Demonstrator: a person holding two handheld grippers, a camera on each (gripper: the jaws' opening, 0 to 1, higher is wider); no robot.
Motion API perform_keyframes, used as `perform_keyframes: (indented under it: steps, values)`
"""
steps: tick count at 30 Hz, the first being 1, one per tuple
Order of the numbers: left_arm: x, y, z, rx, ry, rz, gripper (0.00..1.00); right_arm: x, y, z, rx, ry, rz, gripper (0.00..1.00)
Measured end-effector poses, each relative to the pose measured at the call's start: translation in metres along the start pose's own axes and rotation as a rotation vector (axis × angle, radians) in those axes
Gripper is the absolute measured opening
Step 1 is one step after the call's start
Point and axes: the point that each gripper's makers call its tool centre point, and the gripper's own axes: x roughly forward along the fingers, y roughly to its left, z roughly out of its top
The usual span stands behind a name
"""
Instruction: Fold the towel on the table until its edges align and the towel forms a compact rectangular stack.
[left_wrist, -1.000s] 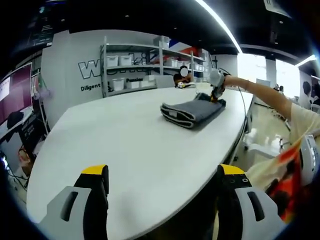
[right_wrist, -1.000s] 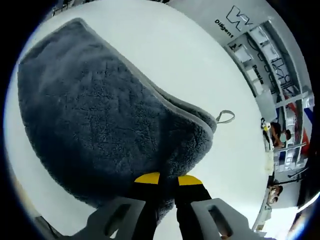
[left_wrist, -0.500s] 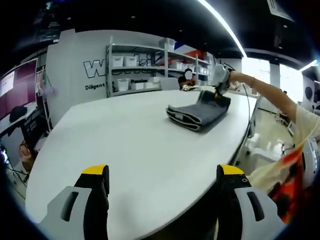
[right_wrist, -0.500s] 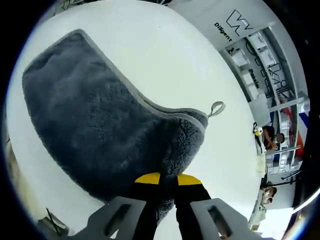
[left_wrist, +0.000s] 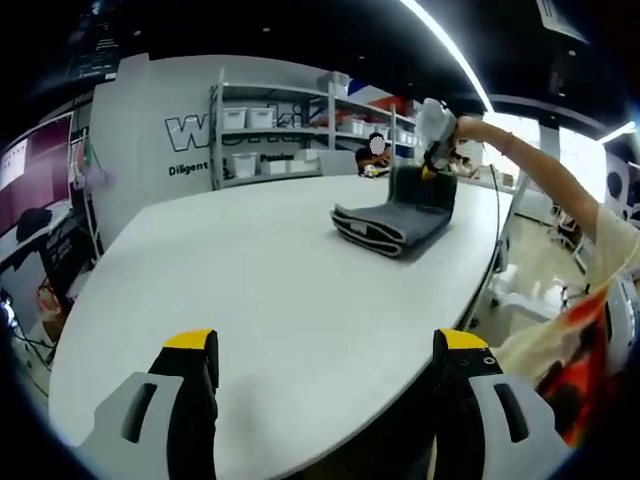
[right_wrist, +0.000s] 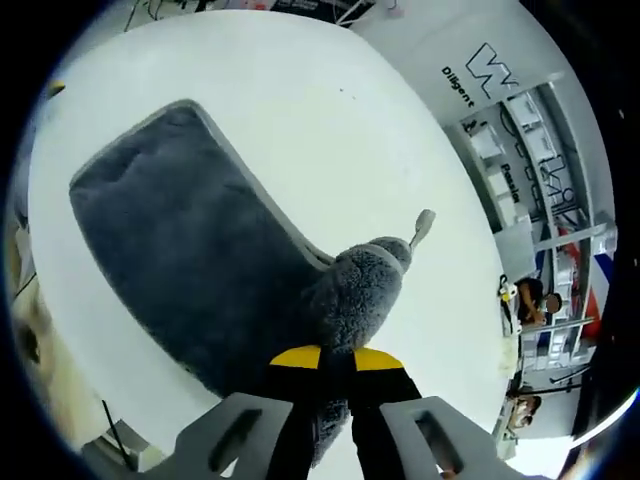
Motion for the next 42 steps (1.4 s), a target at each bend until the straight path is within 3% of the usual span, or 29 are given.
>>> perform_keyframes:
  steps: [21, 31, 34, 42]
  values:
    - [-0.009, 0.007, -0.001, -0.021, -0.018, 0.015, 0.87, -0.052, 0.043, 0.065, -0.011, -0.07, 0.061, 0.04]
    - [-0.009, 0.004, 0.0, -0.016, -0.023, 0.006, 0.87, -0.071, 0.075, 0.106, -0.031, -0.13, 0.127, 0.04]
    - [-0.01, 0.007, -0.001, -0.024, -0.021, 0.013, 0.87, -0.074, 0.094, 0.121, -0.026, -0.178, 0.202, 0.04]
    - [-0.01, 0.009, -0.002, -0.032, -0.025, 0.015, 0.86, -0.079, 0.116, 0.14, -0.031, -0.203, 0.264, 0.04]
